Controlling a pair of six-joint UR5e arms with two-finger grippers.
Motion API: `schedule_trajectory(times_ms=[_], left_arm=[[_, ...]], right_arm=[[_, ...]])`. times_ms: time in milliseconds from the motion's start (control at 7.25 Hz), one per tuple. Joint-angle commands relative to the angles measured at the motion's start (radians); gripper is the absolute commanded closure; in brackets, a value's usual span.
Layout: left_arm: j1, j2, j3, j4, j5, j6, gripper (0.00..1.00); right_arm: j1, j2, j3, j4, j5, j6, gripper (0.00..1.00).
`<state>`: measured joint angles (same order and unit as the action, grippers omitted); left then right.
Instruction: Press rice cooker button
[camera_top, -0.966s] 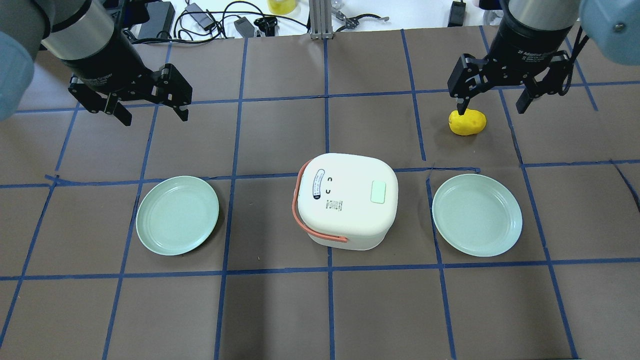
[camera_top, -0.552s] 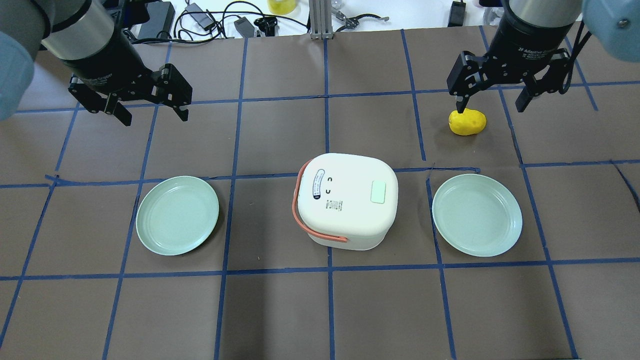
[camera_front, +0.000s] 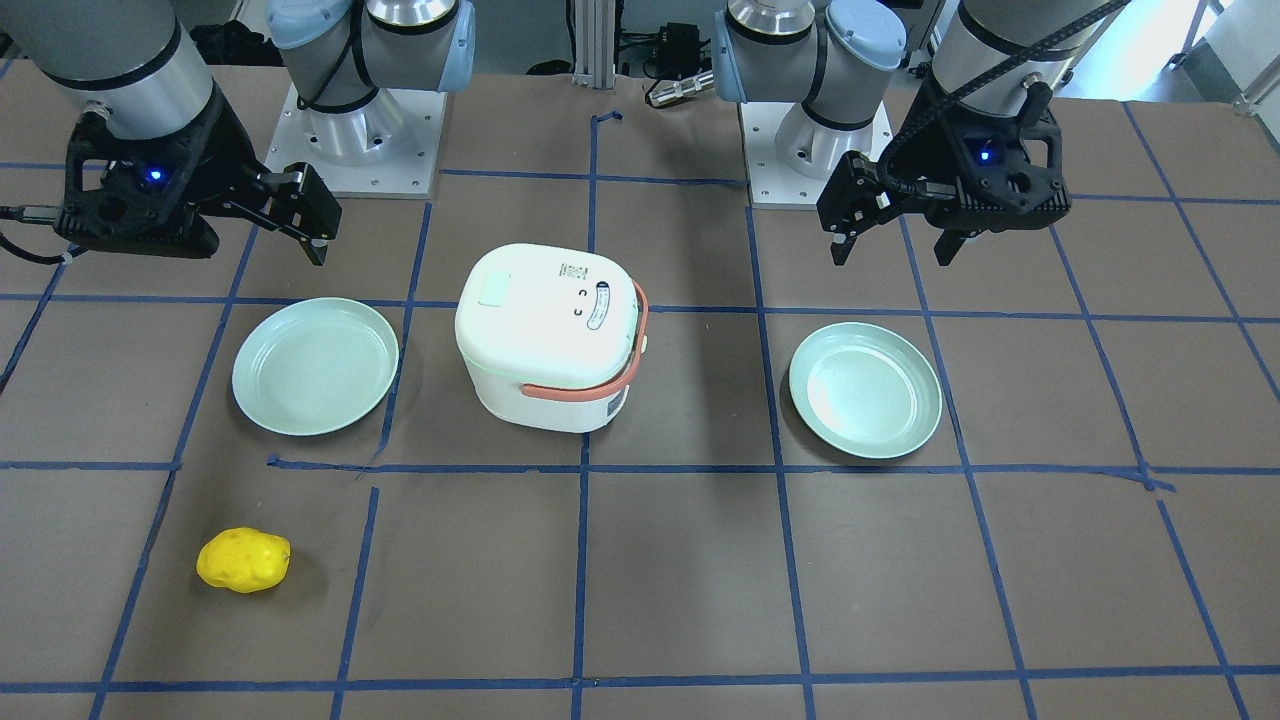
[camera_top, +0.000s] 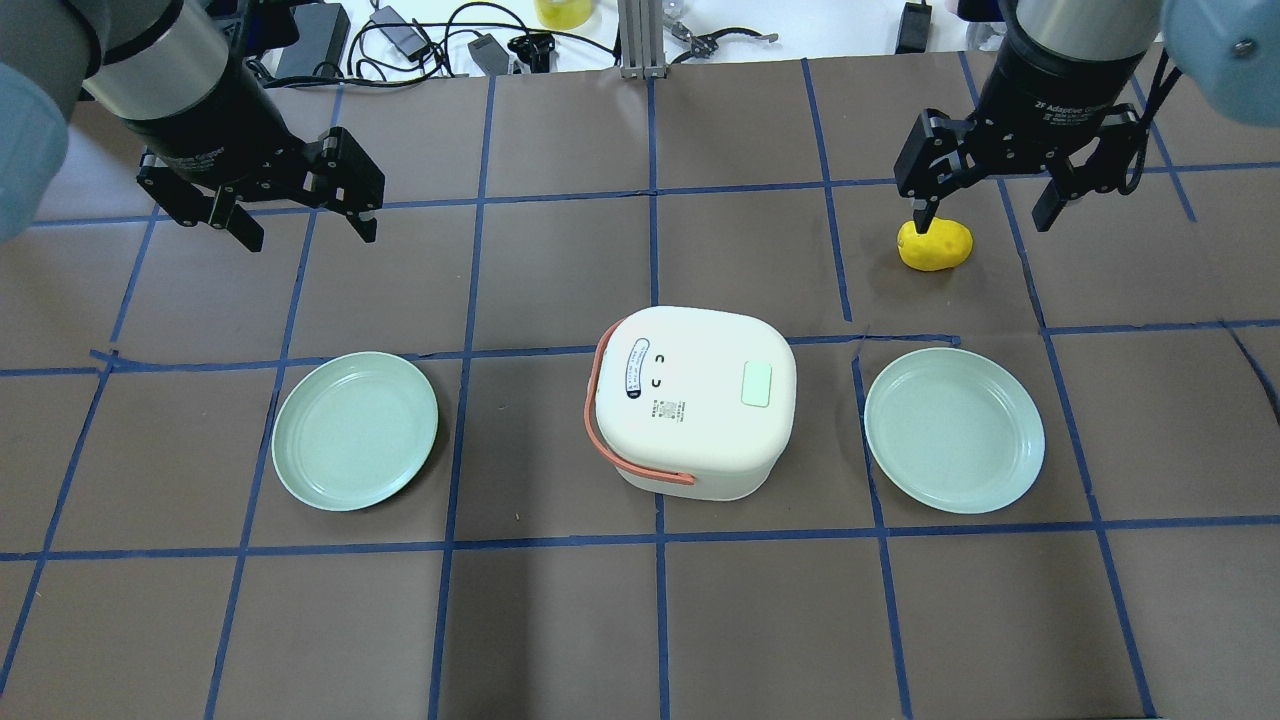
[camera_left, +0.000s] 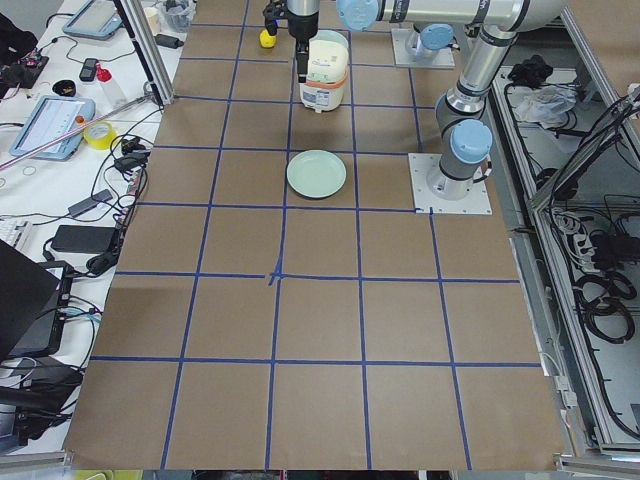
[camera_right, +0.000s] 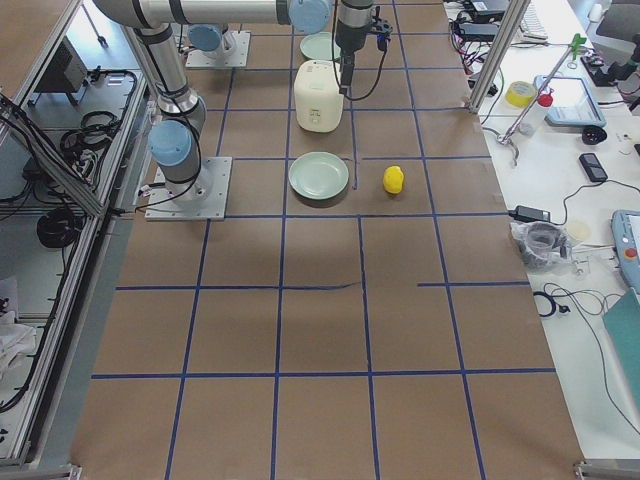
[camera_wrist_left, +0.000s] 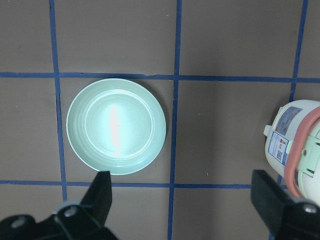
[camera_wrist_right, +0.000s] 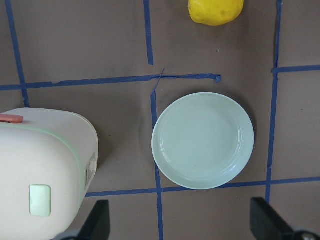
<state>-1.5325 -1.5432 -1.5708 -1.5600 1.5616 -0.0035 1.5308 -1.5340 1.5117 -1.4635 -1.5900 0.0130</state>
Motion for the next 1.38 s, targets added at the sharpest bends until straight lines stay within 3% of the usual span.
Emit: schedule_trajectory(times_ms=[0,276,414,552,690,828,1241], left_arm=[[0.0,0.0,0.0,0.0,0.0,0.0,0.0],[0.0,0.0,0.0,0.0,0.0,0.0,0.0],[0.0,0.0,0.0,0.0,0.0,0.0,0.0],[0.0,0.0,0.0,0.0,0.0,0.0,0.0],[0.0,0.0,0.0,0.0,0.0,0.0,0.0],[0.0,0.0,0.0,0.0,0.0,0.0,0.0],[0.0,0.0,0.0,0.0,0.0,0.0,0.0]], right_arm=[[0.002,-0.002,-0.001,-0.001,0.001,0.004,0.0],[0.009,-0.002,0.005,-0.003,0.019,0.028,0.01],[0.029,0.0,0.007,-0.006,0.019,0.106,0.21],[0.075,0.008,0.008,-0.008,0.021,0.154,0.56],[0.11,0.011,0.022,-0.011,0.022,0.224,0.82],[0.135,0.011,0.047,-0.012,0.022,0.258,1.0],[0.178,0.018,0.108,-0.062,0.123,0.349,1.0]])
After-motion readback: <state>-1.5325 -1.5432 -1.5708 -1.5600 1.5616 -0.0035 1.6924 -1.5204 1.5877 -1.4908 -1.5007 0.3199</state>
